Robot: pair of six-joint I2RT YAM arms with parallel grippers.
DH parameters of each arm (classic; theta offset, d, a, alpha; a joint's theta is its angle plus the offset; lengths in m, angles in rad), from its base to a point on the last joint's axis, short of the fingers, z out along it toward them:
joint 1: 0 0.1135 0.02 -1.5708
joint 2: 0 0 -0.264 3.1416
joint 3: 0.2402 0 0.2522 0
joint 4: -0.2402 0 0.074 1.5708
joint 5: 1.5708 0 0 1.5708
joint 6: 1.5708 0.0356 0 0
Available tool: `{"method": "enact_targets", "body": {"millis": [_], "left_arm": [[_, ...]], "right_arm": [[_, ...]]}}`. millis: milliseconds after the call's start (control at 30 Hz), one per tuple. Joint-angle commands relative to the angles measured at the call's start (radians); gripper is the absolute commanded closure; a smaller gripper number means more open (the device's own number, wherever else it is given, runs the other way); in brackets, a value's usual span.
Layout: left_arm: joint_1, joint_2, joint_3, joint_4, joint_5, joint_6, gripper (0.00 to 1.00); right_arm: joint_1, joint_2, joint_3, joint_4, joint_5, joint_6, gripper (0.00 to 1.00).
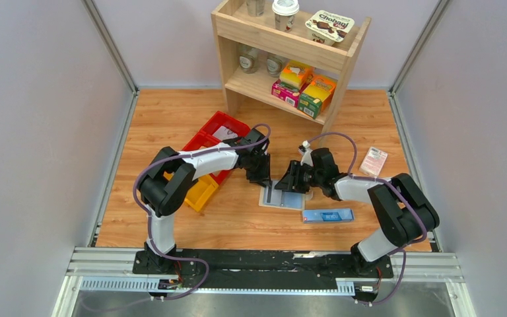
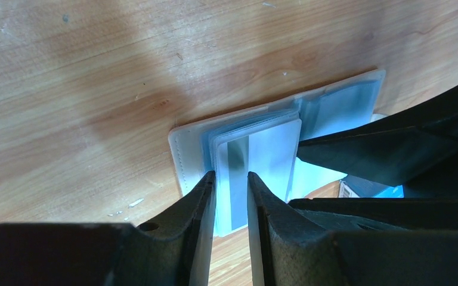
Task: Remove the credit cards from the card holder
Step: Remove the credit card from the card holder.
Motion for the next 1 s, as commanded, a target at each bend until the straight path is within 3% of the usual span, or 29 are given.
{"method": "enact_targets", "body": {"millis": [0, 267, 533, 800, 967], "left_arm": [[-0.001, 0.013, 0.016, 0.012, 0.025, 0.009, 0.67], [-0.001, 0.016, 0.016, -0.014, -0.003, 0.029, 0.69], [-0.001, 0.024, 0.026, -0.044, -0.026, 0.041, 0.74], [-0.001, 0.021, 0.026, -0.036, -0.012, 0.05, 0.79], [-0.001, 0.02, 0.023, -0.025, 0.0, 0.052, 0.82]], "right_arm": [[0.006, 0.004, -0.02, 0.097, -0.043, 0.046, 0.56], [0.008, -0.07, -0.05, 0.154, -0.088, 0.07, 0.71], [0.006, -0.029, -0.058, 0.205, -0.115, 0.102, 0.83], [0.006, 0.087, -0.037, 0.237, -0.125, 0.155, 0.81], [0.004, 0.139, -0.043, 0.315, -0.123, 0.228, 0.74]]}}
